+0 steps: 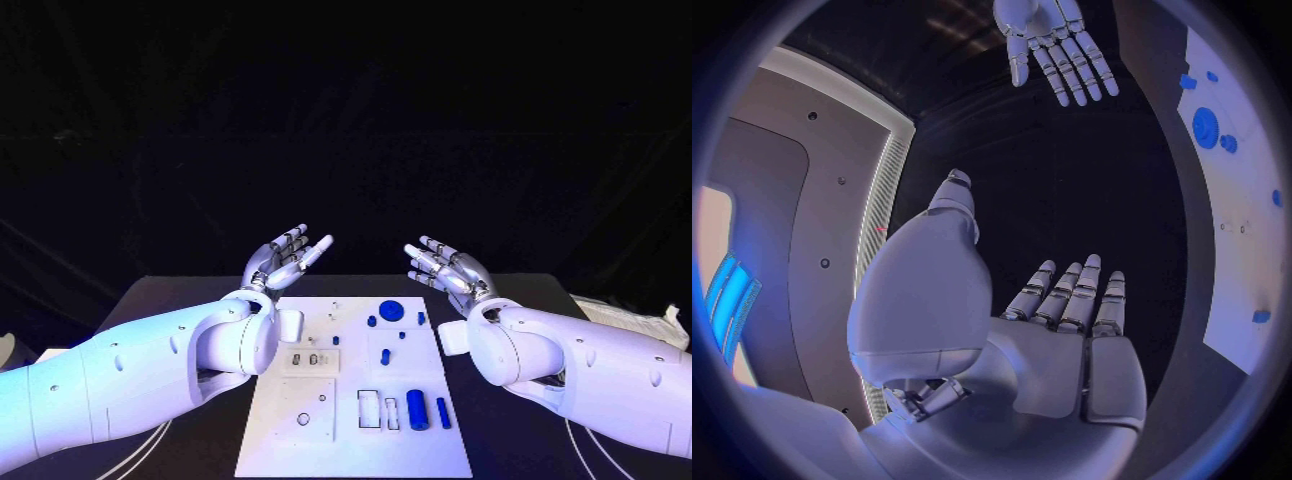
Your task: Assemble the parts on the task board
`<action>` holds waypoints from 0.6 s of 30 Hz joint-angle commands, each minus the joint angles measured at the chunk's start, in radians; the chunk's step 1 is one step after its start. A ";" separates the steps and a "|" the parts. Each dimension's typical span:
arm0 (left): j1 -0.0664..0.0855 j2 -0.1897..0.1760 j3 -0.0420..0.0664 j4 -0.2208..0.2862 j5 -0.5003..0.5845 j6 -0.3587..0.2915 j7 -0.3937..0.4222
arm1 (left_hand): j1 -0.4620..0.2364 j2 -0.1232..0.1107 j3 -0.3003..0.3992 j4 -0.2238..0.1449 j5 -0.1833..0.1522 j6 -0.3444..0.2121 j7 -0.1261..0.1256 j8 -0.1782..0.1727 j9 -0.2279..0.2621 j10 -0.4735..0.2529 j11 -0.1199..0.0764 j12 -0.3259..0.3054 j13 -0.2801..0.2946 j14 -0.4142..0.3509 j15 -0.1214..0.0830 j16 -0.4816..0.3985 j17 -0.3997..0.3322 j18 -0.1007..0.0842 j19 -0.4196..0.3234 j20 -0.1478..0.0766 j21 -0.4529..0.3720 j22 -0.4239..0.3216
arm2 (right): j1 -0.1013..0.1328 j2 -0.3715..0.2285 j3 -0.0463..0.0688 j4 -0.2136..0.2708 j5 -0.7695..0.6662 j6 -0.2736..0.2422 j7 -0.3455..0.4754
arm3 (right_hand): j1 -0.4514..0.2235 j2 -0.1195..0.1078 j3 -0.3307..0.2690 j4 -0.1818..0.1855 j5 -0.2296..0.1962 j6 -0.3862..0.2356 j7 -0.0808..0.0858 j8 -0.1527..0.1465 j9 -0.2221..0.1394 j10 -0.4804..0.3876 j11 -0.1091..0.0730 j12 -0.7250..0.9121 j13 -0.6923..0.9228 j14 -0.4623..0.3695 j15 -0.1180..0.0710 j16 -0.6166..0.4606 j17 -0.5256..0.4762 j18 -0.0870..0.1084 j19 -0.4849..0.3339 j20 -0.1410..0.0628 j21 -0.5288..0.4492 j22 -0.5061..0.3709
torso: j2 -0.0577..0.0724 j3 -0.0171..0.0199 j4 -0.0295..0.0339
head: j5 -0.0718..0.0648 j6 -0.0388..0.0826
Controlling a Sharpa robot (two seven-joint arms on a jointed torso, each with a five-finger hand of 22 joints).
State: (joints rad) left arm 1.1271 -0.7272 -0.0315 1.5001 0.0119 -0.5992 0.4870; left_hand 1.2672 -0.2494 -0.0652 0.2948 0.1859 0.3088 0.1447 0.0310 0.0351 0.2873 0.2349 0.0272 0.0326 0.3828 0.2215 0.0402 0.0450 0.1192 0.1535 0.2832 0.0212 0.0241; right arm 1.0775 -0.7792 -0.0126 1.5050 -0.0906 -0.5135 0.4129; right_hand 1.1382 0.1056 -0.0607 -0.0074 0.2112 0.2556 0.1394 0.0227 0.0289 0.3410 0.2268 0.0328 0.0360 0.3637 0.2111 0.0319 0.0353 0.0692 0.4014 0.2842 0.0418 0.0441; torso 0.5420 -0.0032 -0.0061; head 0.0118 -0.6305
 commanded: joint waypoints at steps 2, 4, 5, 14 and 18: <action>0.002 0.002 0.000 0.000 -0.003 0.064 0.000 | 0.029 0.008 0.012 0.007 0.001 0.028 0.128 0.009 0.003 0.034 0.008 0.010 0.004 0.040 0.006 0.010 0.006 0.015 0.015 0.011 0.008 0.004 | 0.003 0.001 -0.001 -0.008 -0.086 0.174 -0.060 | 0.123 0.015 0.019 -0.089 0.000 0.134 0.150 0.022 0.013 0.196 0.030 0.026 0.015 0.229 0.021 0.031 0.017 0.058 0.218 0.005 0.046 0.026 | 0.000 -0.0001 -0.0001 | 0.000 0.000; 0.002 0.002 0.000 0.000 -0.003 0.064 0.000 | 0.048 0.023 0.029 0.007 -0.003 0.071 0.137 0.017 0.008 0.088 0.018 0.020 0.010 0.111 0.013 0.026 0.015 0.012 0.050 0.012 0.020 0.011 | 0.005 0.001 -0.002 -0.010 -0.093 0.190 -0.066 | 0.160 0.019 0.032 -0.123 -0.010 0.231 0.146 0.037 0.022 0.325 0.019 0.043 0.023 0.387 0.005 0.055 0.027 0.078 0.326 0.005 0.078 0.038 | 0.000 -0.0001 -0.0001 | 0.000 0.000; 0.002 0.002 0.000 0.000 -0.003 0.064 0.000 | 0.053 0.030 0.035 0.006 -0.005 0.085 0.138 0.020 0.010 0.106 0.020 0.023 0.011 0.135 0.015 0.032 0.018 0.010 0.064 0.012 0.024 0.014 | 0.005 0.001 -0.002 -0.011 -0.094 0.191 -0.066 | 0.166 0.020 0.035 -0.129 -0.012 0.255 0.144 0.040 0.024 0.359 0.016 0.047 0.024 0.422 0.001 0.060 0.028 0.083 0.338 0.005 0.083 0.039 | 0.000 -0.0001 -0.0001 | 0.000 0.000; 0.005 -0.063 0.000 0.019 0.001 0.107 0.024 | 0.135 0.181 0.118 -0.032 -0.031 0.571 0.101 0.122 0.053 0.663 -0.041 0.135 0.046 0.617 -0.069 0.172 0.071 0.065 0.641 -0.016 0.238 0.107 | 0.031 -0.008 0.005 -0.085 -0.407 0.052 -0.019 | 0.214 0.030 0.089 -0.227 -0.017 0.648 0.090 0.075 0.039 0.665 -0.049 0.081 0.026 0.696 -0.076 0.096 0.029 0.116 0.532 -0.038 0.155 0.044 | 0.025 -0.0024 0.0028 | -0.012 0.003; 0.007 -0.089 0.001 0.042 0.001 0.147 0.012 | 0.156 0.198 0.116 -0.055 -0.032 0.635 0.077 0.127 0.049 0.754 -0.069 0.142 0.045 0.713 -0.101 0.188 0.086 0.067 0.723 -0.044 0.260 0.106 | 0.046 -0.009 0.011 -0.094 -0.539 0.045 -0.051 | 0.206 0.033 0.121 -0.266 -0.016 0.704 0.076 0.070 0.038 0.732 -0.069 0.073 0.026 0.778 -0.105 0.103 0.033 0.115 0.596 -0.070 0.180 0.046 | 0.042 -0.0009 0.0052 | -0.017 0.008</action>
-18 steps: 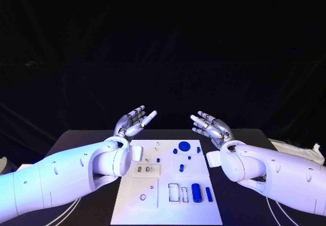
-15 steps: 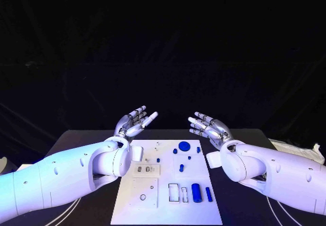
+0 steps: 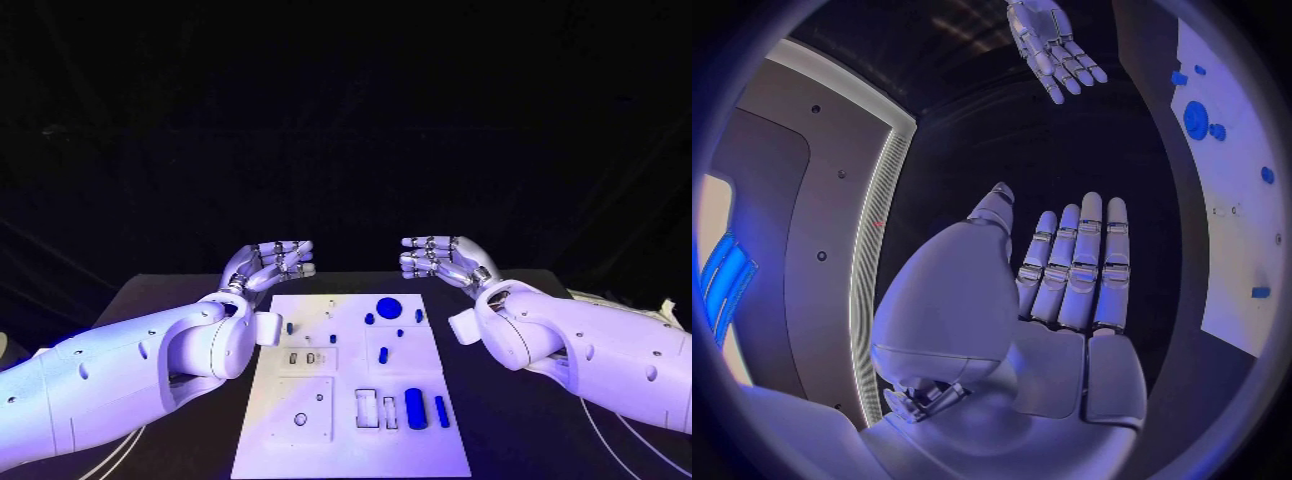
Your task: Assemble the parts on the task board
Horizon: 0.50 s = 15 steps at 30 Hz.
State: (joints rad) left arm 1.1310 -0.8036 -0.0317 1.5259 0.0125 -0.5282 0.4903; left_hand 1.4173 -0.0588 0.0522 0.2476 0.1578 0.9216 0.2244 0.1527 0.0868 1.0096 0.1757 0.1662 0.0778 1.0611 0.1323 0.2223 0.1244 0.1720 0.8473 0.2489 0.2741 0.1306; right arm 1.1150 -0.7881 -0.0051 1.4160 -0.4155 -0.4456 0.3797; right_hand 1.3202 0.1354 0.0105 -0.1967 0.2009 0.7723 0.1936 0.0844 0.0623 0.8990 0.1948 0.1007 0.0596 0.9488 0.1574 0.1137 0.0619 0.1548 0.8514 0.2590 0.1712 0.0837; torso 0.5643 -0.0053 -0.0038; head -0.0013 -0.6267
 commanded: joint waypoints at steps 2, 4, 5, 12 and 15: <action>0.004 -0.029 0.001 0.037 0.001 0.103 0.001 | 0.014 0.013 -0.002 -0.017 -0.004 0.046 -0.012 0.003 -0.007 0.064 -0.021 -0.003 -0.003 0.082 -0.026 0.014 0.019 0.015 0.069 -0.024 0.017 -0.001 | 0.018 -0.002 0.007 -0.008 -0.295 -0.015 -0.049 | 0.026 0.001 0.064 -0.092 -0.010 0.208 0.016 0.008 0.005 0.204 -0.048 0.003 0.003 0.234 -0.065 0.028 0.010 0.030 0.179 -0.062 0.069 0.012 | 0.032 0.0009 0.0058 | -0.007 0.007; 0.005 -0.042 0.002 0.061 0.005 0.127 -0.003 | 0.019 0.018 -0.001 -0.021 -0.004 0.063 -0.017 0.001 -0.010 0.088 -0.029 -0.007 -0.004 0.110 -0.035 0.016 0.029 0.014 0.094 -0.034 0.022 -0.003 | 0.028 -0.004 0.009 -0.012 -0.376 -0.005 -0.078 | 0.049 -0.016 0.081 -0.095 -0.019 0.222 0.012 0.004 0.005 0.224 -0.054 -0.004 0.003 0.269 -0.078 0.033 0.014 0.028 0.207 -0.080 0.089 0.020 | 0.041 0.0006 0.0093 | -0.009 0.012; 0.005 -0.050 0.003 0.077 0.010 0.136 -0.004 | 0.022 0.020 0.000 -0.024 -0.004 0.070 -0.020 -0.001 -0.012 0.097 -0.032 -0.010 -0.005 0.118 -0.038 0.014 0.033 0.014 0.103 -0.037 0.022 -0.004 | 0.034 -0.005 0.010 -0.014 -0.422 0.001 -0.095 | 0.058 -0.028 0.086 -0.095 -0.032 0.226 0.011 0.000 0.004 0.231 -0.056 -0.009 0.003 0.285 -0.082 0.034 0.015 0.028 0.218 -0.088 0.099 0.024 | 0.046 0.0006 0.0111 | -0.010 0.011; 0.008 -0.090 0.008 0.168 0.073 0.154 -0.008 | 0.028 0.016 -0.003 -0.033 -0.004 0.074 -0.018 -0.017 -0.019 0.104 -0.030 -0.038 -0.010 0.119 -0.038 -0.009 0.041 0.012 0.125 -0.041 0.021 -0.011 | 0.072 0.000 0.014 -0.018 -0.787 0.073 -0.257 | 0.047 -0.073 0.082 -0.088 -0.020 0.272 -0.011 -0.010 0.005 0.306 -0.085 -0.023 0.005 0.423 -0.124 0.068 0.048 0.028 0.304 -0.131 0.197 0.073 | 0.089 -0.0031 0.0302 | -0.023 0.025; 0.010 -0.100 0.009 0.189 0.092 0.156 -0.011 | 0.021 0.013 -0.009 -0.032 -0.005 0.074 -0.016 -0.022 -0.020 0.104 -0.028 -0.045 -0.011 0.117 -0.036 -0.015 0.043 0.012 0.125 -0.040 0.018 -0.013 | 0.082 0.005 0.015 -0.014 -0.914 0.111 -0.327 | 0.022 -0.086 0.070 -0.081 -0.008 0.289 -0.023 -0.009 0.006 0.332 -0.099 -0.024 0.006 0.486 -0.141 0.095 0.070 0.030 0.344 -0.146 0.237 0.092 | 0.104 -0.0068 0.0373 | -0.032 0.025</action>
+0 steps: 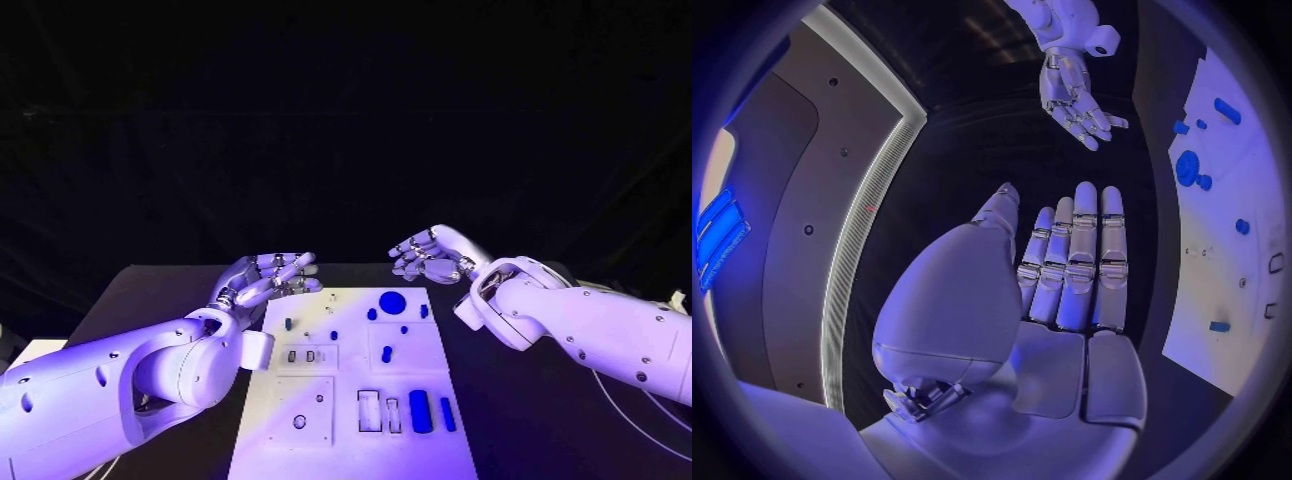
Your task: Assemble the parts on the task board
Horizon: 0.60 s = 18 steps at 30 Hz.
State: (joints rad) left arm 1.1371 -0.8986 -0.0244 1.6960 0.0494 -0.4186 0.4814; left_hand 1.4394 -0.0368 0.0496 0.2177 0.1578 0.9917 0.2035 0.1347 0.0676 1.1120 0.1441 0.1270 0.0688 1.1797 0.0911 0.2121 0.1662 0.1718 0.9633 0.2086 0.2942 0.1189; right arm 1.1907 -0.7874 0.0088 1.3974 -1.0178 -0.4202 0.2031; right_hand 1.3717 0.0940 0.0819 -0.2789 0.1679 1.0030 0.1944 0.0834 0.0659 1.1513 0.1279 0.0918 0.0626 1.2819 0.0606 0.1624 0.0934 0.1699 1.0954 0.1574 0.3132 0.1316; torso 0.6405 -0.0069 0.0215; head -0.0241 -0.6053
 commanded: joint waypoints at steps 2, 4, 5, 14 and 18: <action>0.006 -0.009 0.003 0.032 0.063 0.049 -0.007 | -0.003 -0.010 -0.008 -0.002 -0.006 0.004 0.006 -0.006 -0.001 0.002 0.004 -0.009 -0.002 -0.002 0.006 -0.008 0.002 0.012 0.009 0.001 -0.003 -0.003 | 0.012 0.007 0.001 0.008 -0.391 0.117 -0.196 | -0.041 -0.050 -0.006 0.003 0.022 0.065 -0.031 -0.010 0.002 0.089 -0.039 -0.019 0.003 0.187 -0.054 0.064 0.054 0.015 0.123 -0.054 0.118 0.056 | 0.036 -0.0076 0.0167 | -0.014 0.004; 0.010 -0.012 0.004 0.044 0.067 0.051 -0.013 | -0.004 -0.011 -0.010 -0.002 -0.007 0.003 0.006 -0.007 -0.002 0.002 0.005 -0.011 -0.002 0.000 0.006 -0.008 0.003 0.012 0.010 0.001 -0.004 -0.003 | 0.017 0.010 0.002 0.010 -0.458 0.143 -0.228 | -0.050 -0.056 -0.008 0.004 0.026 0.072 -0.040 -0.013 0.002 0.097 -0.045 -0.025 0.002 0.225 -0.063 0.095 0.078 0.014 0.153 -0.069 0.149 0.072 | 0.044 -0.0111 0.0235 | -0.020 0.006; 0.013 -0.013 0.004 0.050 0.069 0.052 -0.015 | -0.006 -0.011 -0.011 -0.002 -0.007 0.003 0.006 -0.009 -0.002 0.003 0.005 -0.012 -0.002 0.002 0.005 -0.008 0.004 0.012 0.011 0.001 -0.004 -0.004 | 0.019 0.011 0.002 0.012 -0.485 0.154 -0.241 | -0.055 -0.057 -0.008 0.005 0.023 0.074 -0.044 -0.015 0.001 0.098 -0.045 -0.028 0.002 0.234 -0.065 0.122 0.097 0.015 0.162 -0.077 0.165 0.080 | 0.048 -0.0124 0.0264 | -0.021 0.008; 0.037 -0.032 0.006 0.098 0.073 0.050 -0.031 | -0.014 -0.015 -0.021 -0.002 -0.010 0.001 0.009 -0.016 -0.002 0.002 0.007 -0.023 -0.001 0.006 0.007 -0.015 0.009 0.012 0.015 0.002 -0.006 -0.007 | 0.030 0.029 0.002 0.023 -0.634 0.222 -0.302 | -0.085 -0.060 0.011 0.006 0.008 0.079 -0.054 -0.019 0.001 0.097 -0.059 -0.030 0.001 0.225 -0.075 0.407 0.273 0.011 0.198 -0.092 0.296 0.157 | 0.083 -0.0236 0.0388 | -0.038 0.008; 0.043 -0.039 0.006 0.108 0.074 0.048 -0.036 | -0.016 -0.016 -0.024 -0.003 -0.010 0.000 0.010 -0.019 -0.002 0.001 0.008 -0.026 -0.001 0.005 0.008 -0.018 0.010 0.012 0.015 0.002 -0.007 -0.008 | 0.031 0.037 0.003 0.026 -0.663 0.233 -0.311 | -0.094 -0.062 0.018 0.009 0.006 0.076 -0.055 -0.019 0.001 0.080 -0.057 -0.031 0.000 0.224 -0.076 0.463 0.312 0.010 0.197 -0.091 0.333 0.180 | 0.094 -0.0253 0.0437 | -0.042 0.009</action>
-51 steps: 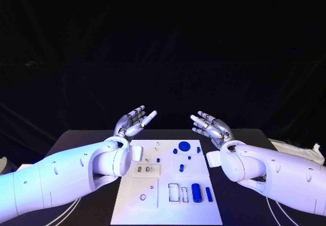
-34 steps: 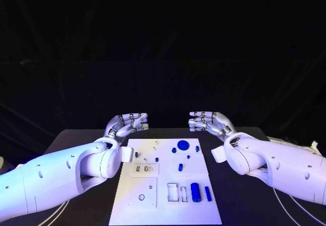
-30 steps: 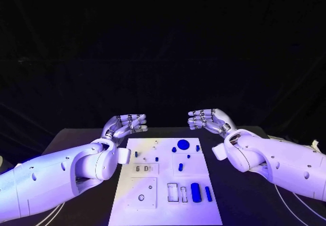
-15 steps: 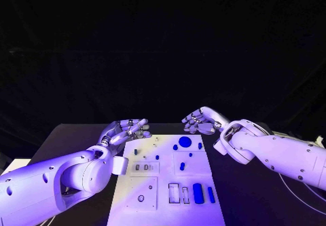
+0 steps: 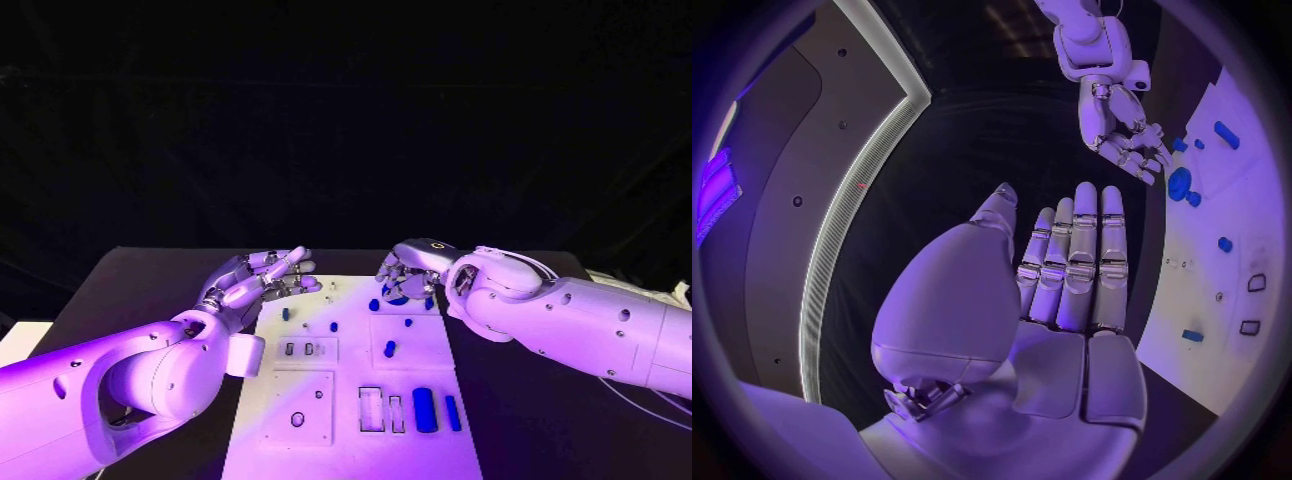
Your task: Assemble the parts on the task board
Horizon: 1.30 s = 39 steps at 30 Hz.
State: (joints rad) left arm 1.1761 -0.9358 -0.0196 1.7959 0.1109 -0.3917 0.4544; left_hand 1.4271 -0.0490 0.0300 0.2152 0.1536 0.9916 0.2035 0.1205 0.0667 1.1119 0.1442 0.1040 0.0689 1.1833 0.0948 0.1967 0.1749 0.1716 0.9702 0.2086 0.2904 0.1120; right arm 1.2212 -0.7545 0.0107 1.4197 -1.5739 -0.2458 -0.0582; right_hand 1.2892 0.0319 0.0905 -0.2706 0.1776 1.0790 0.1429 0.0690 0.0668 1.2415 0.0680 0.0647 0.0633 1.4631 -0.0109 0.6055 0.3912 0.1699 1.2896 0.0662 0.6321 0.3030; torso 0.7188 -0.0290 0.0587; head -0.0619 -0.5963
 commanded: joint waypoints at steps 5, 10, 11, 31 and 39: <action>0.008 -0.008 0.001 0.017 0.013 0.018 -0.013 | -0.005 -0.004 -0.006 0.000 -0.006 -0.001 0.010 -0.006 -0.001 0.001 0.008 -0.005 -0.001 0.001 0.004 -0.005 0.002 0.012 0.008 0.003 -0.005 -0.002 | 0.002 0.011 0.001 0.008 -0.128 0.065 -0.053 | -0.019 -0.005 0.023 0.003 -0.010 -0.004 -0.004 -0.005 0.000 -0.025 0.006 -0.002 0.000 0.035 -0.004 0.143 0.128 0.010 -0.010 0.003 0.077 0.050 | 0.026 -0.0054 0.0130 | -0.012 0.003; 0.009 -0.011 0.001 0.021 0.013 0.018 -0.015 | -0.005 -0.004 -0.007 0.000 -0.006 -0.001 0.010 -0.006 -0.001 0.001 0.009 -0.005 -0.001 0.000 0.005 -0.005 0.002 0.012 0.007 0.003 -0.005 -0.003 | 0.002 0.016 0.001 0.009 -0.138 0.074 -0.052 | -0.022 -0.006 0.035 0.007 -0.011 -0.004 -0.006 -0.004 0.000 -0.029 0.005 -0.003 0.000 0.033 -0.004 0.245 0.233 0.010 -0.022 0.006 0.123 0.080 | 0.034 -0.0066 0.0157 | -0.014 0.002; 0.009 -0.011 0.001 0.022 0.013 0.018 -0.016 | -0.006 -0.005 -0.007 -0.001 -0.006 -0.001 0.011 -0.006 -0.001 0.001 0.009 -0.005 -0.001 0.000 0.005 -0.006 0.002 0.012 0.007 0.003 -0.005 -0.003 | 0.002 0.017 0.001 0.010 -0.139 0.076 -0.051 | -0.023 -0.007 0.038 0.008 -0.011 -0.005 -0.005 -0.005 0.000 -0.029 0.005 -0.002 0.000 0.033 -0.004 0.271 0.259 0.009 -0.023 0.006 0.144 0.100 | 0.035 -0.0063 0.0162 | -0.014 0.003; 0.016 -0.023 0.001 0.035 0.013 0.020 -0.027 | -0.006 -0.004 -0.009 -0.001 -0.006 -0.002 0.011 -0.008 -0.001 0.001 0.009 -0.008 -0.001 0.000 0.005 -0.008 0.003 0.012 0.007 0.003 -0.006 -0.004 | 0.003 0.040 0.001 -0.019 -0.177 0.114 -0.068 | -0.013 0.007 0.127 0.013 -0.053 0.004 -0.006 -0.004 0.000 -0.036 0.005 -0.003 -0.001 0.028 -0.003 0.443 0.433 -0.011 -0.021 0.016 0.330 0.302 | 0.058 -0.0077 0.0290 | -0.017 0.003; 0.016 -0.025 0.001 0.035 0.013 0.022 -0.031 | -0.006 -0.004 -0.009 -0.001 -0.006 -0.003 0.012 -0.009 -0.001 0.000 0.010 -0.009 -0.001 -0.001 0.006 -0.009 0.003 0.012 0.007 0.004 -0.007 -0.004 | 0.003 0.037 0.001 -0.019 -0.189 0.130 -0.070 | -0.020 -0.002 0.149 0.020 -0.059 0.008 -0.008 -0.004 0.001 -0.034 0.004 -0.003 -0.001 0.027 -0.004 0.470 0.459 -0.014 -0.022 0.018 0.362 0.335 | 0.063 -0.0077 0.0292 | -0.020 0.002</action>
State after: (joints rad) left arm 1.1895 -0.9612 -0.0195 1.8272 0.1210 -0.3910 0.4236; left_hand 1.4274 -0.0488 0.0273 0.2125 0.1536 0.9879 0.2071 0.1169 0.0669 1.1116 0.1444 0.0996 0.0691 1.1833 0.0948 0.1925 0.1768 0.1713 0.9736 0.2122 0.2904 0.1092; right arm 1.2238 -0.7176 0.0117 1.3999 -1.7359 -0.1443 -0.1201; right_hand 1.2816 0.0314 0.2355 -0.2499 0.1237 1.0822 0.1394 0.0690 0.0664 1.2111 0.0734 0.0647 0.0628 1.4630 -0.0109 1.0720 0.8484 0.1700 1.2675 0.0807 0.9891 0.6351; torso 0.7790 -0.0367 0.0876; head -0.0815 -0.5937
